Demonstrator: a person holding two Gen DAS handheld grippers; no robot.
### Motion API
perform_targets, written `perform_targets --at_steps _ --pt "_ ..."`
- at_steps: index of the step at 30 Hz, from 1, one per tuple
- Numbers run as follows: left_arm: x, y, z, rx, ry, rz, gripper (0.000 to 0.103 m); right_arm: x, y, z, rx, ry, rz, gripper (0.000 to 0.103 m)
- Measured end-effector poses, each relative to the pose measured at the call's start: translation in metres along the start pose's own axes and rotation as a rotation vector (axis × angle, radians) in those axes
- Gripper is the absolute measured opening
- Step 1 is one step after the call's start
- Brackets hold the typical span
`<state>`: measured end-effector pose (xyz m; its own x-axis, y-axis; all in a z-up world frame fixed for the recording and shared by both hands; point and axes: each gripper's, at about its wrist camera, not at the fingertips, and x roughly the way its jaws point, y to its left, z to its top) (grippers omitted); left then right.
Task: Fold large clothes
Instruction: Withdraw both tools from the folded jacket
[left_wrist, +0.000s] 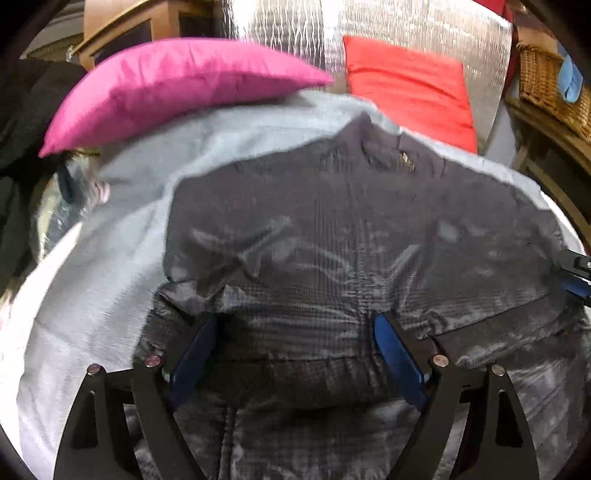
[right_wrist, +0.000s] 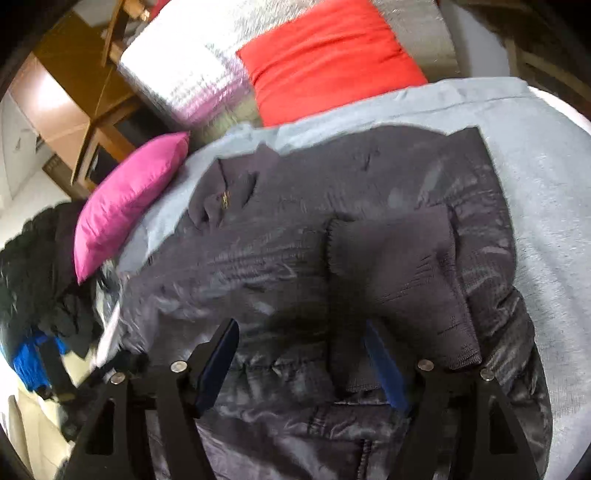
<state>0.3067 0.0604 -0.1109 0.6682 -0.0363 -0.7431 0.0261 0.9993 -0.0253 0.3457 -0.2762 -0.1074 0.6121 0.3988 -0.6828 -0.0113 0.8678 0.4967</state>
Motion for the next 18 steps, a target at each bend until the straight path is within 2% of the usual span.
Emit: perform_targets --at_steps 4,9,18 --pt "-0.039 0.01 -0.007 -0.023 -0.051 -0.052 0.087 -0.037 0.019 -0.003 -0.037 -0.043 0.037 0.074" --pt "-0.092 0.029 -0.043 -0.04 -0.083 -0.066 0.087 -0.094 0.019 -0.037 -0.045 -0.072 0.044 0.074" --pt "-0.184 0.071 -0.141 -0.126 -0.116 -0.054 0.087 -0.203 0.005 -0.159 -0.02 -0.118 0.034 0.074"
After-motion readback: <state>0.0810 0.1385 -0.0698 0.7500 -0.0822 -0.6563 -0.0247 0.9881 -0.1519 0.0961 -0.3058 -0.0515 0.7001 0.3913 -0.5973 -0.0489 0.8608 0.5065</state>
